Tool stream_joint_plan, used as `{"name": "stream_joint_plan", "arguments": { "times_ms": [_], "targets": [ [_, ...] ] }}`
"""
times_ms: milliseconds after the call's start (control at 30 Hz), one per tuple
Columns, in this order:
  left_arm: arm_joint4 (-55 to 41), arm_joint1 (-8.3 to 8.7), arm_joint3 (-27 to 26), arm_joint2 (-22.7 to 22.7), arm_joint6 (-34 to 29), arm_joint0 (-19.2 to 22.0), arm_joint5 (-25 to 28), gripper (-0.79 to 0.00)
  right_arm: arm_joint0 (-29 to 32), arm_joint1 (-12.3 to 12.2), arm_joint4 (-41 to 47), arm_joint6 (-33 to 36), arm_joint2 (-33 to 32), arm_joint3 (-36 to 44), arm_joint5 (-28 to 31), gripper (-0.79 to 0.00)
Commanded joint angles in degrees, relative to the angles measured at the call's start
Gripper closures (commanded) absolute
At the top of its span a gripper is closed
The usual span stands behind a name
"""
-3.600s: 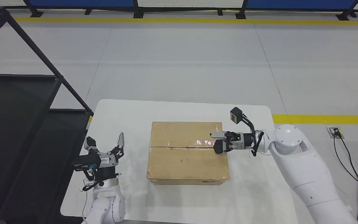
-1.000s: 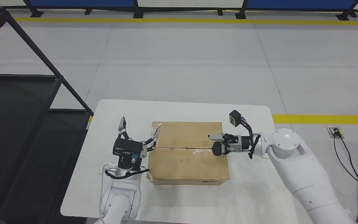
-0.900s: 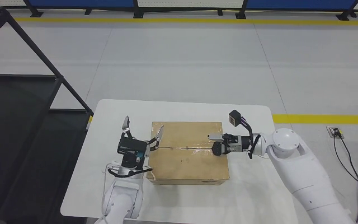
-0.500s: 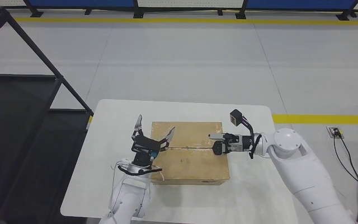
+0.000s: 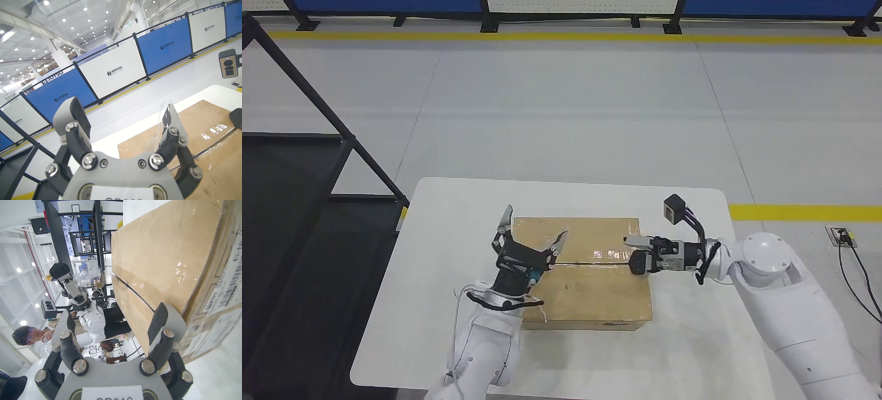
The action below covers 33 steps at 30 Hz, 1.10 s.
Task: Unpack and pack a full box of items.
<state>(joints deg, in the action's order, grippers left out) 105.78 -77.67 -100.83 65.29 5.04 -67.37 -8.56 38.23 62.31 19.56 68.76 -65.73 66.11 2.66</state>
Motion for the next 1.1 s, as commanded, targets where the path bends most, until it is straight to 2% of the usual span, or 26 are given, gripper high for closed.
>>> {"name": "stream_joint_plan", "arguments": {
  "times_ms": [0,367,1067],
  "targets": [
    [0.58,-0.09,0.41,-0.34,-0.30,0.39,0.47,-0.785,0.41,-0.17,0.14,-0.11,-0.51,0.35,0.13,-0.785],
    [2.57,-0.89,2.81,-2.85,-1.82,3.19,1.74,-0.785,3.83,-1.36,1.04,-1.16,-4.21,2.75,0.73,-0.785],
    [5.47,-3.06,7.67,-7.88,-5.66,8.03,0.74,-0.785,10.17,-3.34,3.14,-1.82,-10.32,6.55,1.86,-0.785]
  ]
}}
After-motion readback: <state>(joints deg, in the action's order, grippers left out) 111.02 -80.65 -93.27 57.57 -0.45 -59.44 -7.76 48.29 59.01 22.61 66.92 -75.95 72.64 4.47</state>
